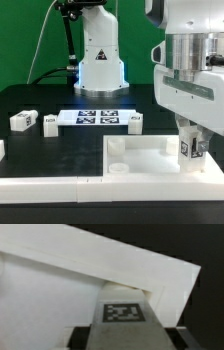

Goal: Assemble one leg

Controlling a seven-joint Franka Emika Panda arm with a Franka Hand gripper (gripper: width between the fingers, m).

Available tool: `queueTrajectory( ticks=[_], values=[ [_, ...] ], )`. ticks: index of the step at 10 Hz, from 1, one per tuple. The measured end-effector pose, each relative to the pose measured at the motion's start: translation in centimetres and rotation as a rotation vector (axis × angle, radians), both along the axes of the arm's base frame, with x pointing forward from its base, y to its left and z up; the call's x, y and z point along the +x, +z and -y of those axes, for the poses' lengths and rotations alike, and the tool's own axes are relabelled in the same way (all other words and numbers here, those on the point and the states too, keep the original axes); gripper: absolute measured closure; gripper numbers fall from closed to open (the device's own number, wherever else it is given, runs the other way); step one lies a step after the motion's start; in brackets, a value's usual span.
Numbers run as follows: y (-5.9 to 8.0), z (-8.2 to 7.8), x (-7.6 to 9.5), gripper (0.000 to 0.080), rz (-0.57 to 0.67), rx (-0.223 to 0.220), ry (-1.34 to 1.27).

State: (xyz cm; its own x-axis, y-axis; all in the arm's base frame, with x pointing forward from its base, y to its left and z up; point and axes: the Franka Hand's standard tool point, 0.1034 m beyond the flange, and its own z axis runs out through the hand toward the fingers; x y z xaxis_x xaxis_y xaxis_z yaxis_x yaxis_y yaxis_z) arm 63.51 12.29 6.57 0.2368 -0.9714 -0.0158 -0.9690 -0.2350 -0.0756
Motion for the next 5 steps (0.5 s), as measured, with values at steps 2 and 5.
queueTrajectory(
  ticks=[2, 5],
  values=[
    [-0.02, 0.02, 0.05, 0.0508, -0.002, 0.019, -0.085],
    [-0.05, -0.14, -0.05, 0.0251, -0.007, 0.016, -0.03]
  ],
)
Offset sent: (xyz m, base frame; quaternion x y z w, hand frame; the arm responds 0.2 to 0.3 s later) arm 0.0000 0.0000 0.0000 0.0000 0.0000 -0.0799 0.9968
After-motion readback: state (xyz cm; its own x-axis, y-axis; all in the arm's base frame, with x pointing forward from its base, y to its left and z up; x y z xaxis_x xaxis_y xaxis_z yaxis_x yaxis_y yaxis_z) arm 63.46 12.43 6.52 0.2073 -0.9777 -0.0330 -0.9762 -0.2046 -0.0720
